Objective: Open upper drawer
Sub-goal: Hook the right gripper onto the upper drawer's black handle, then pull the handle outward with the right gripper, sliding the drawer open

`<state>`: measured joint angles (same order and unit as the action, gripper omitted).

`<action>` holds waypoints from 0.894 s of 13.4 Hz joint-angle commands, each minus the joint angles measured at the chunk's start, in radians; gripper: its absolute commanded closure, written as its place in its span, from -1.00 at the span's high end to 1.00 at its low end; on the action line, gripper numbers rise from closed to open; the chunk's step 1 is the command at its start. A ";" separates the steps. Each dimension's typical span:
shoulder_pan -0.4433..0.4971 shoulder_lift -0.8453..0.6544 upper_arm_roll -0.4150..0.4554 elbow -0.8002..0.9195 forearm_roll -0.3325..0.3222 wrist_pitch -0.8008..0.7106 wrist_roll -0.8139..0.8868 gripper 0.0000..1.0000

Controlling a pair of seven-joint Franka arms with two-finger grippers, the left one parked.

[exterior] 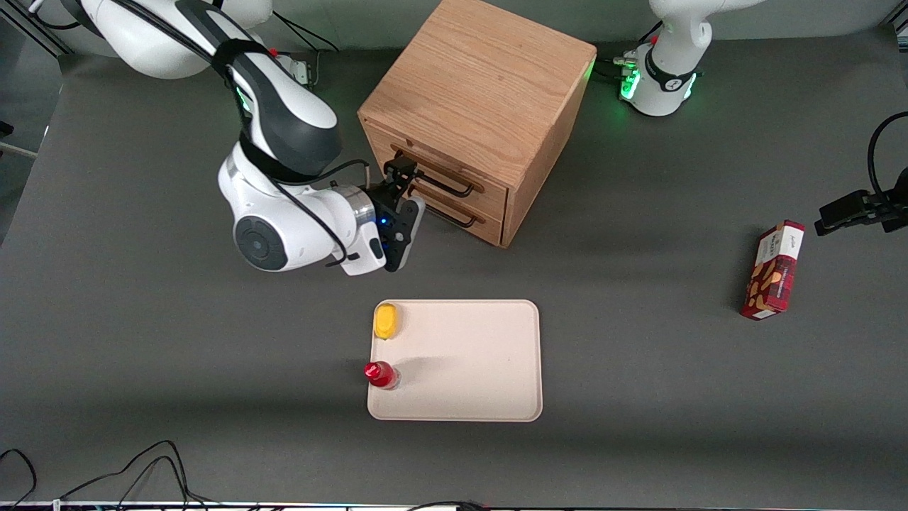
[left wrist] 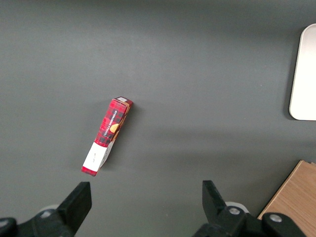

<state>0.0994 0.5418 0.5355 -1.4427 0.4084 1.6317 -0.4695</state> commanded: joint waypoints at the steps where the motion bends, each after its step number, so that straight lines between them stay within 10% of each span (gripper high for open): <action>1: -0.007 -0.022 0.043 -0.094 -0.030 0.072 -0.008 1.00; 12: -0.015 -0.036 0.063 -0.185 -0.098 0.152 -0.001 1.00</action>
<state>0.0990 0.5260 0.5905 -1.6092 0.3324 1.7670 -0.4695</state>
